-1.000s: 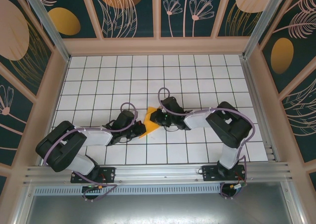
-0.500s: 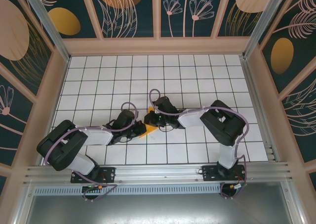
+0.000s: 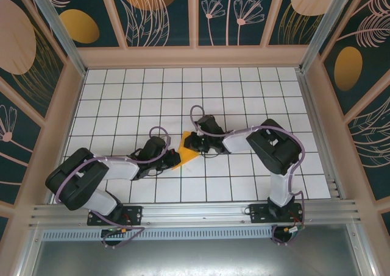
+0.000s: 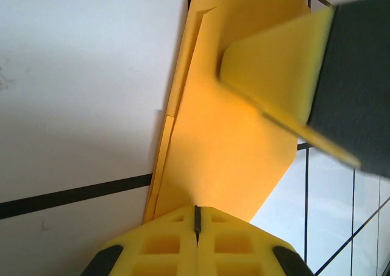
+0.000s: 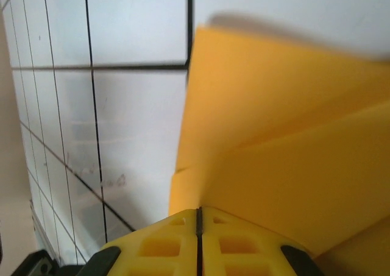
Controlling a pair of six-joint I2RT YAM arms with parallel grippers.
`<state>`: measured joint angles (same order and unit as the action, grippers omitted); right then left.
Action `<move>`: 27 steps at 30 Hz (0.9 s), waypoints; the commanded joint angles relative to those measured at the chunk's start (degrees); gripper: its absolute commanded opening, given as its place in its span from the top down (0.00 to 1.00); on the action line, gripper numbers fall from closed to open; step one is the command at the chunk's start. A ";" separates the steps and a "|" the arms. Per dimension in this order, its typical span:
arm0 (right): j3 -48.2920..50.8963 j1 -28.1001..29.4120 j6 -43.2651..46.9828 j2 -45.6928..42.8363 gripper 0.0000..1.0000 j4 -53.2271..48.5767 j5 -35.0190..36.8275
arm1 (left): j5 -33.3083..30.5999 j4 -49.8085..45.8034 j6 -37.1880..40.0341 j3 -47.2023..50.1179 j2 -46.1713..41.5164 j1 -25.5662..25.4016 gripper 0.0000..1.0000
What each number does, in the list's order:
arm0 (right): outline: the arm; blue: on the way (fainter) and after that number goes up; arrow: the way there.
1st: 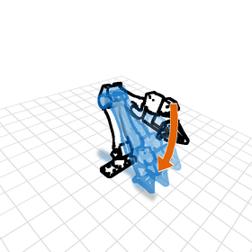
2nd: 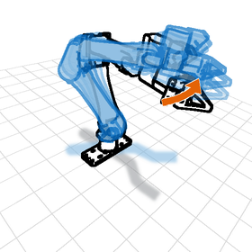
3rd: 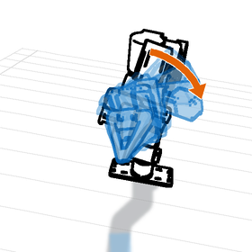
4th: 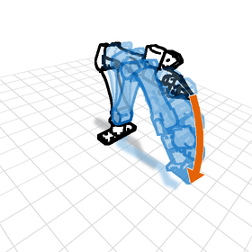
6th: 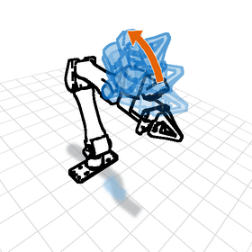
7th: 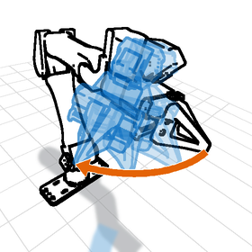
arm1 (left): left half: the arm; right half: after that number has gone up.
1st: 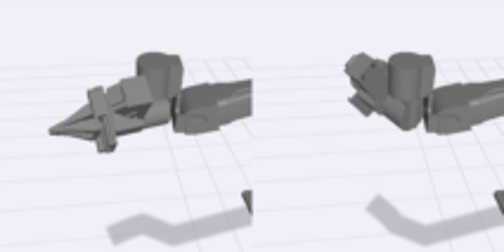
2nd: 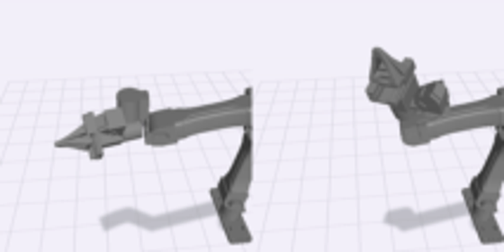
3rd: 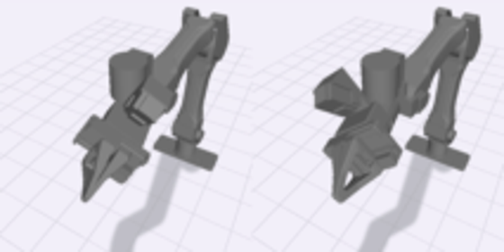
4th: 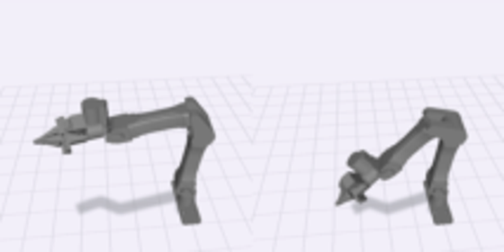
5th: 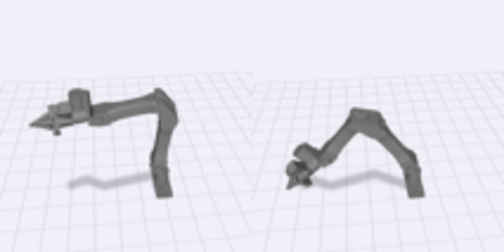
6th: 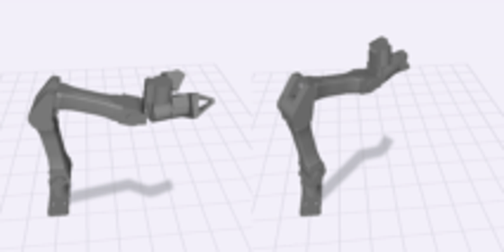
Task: Fold a paper plane with a square sheet of paper (pick it up from the middle)
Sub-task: Fourth fold the wing at the center of the table.
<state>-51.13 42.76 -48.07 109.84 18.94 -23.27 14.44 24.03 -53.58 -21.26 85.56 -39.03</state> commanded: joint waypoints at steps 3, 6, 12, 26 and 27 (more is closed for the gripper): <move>-1.84 -5.05 3.99 2.59 0.89 -4.35 3.94 | -3.32 -11.64 1.77 3.26 3.03 -0.19 1.00; -1.45 -7.41 4.65 2.80 0.89 -4.06 3.62 | -3.27 -11.55 1.79 3.25 3.09 -0.19 1.00; -2.23 -11.11 5.88 3.89 0.89 -3.25 2.20 | -3.01 -11.39 1.78 3.33 3.10 -0.25 1.00; -7.61 -15.34 9.45 3.53 0.88 -9.04 2.28 | -2.72 -11.20 1.90 3.55 2.38 -0.17 1.00; -7.75 -15.34 9.68 2.87 0.88 -9.15 2.00 | -2.75 -11.20 1.90 3.58 2.25 -0.21 1.00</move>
<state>-57.43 27.77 -40.99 112.46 13.10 -23.62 14.46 24.49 -53.19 -21.06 85.56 -39.03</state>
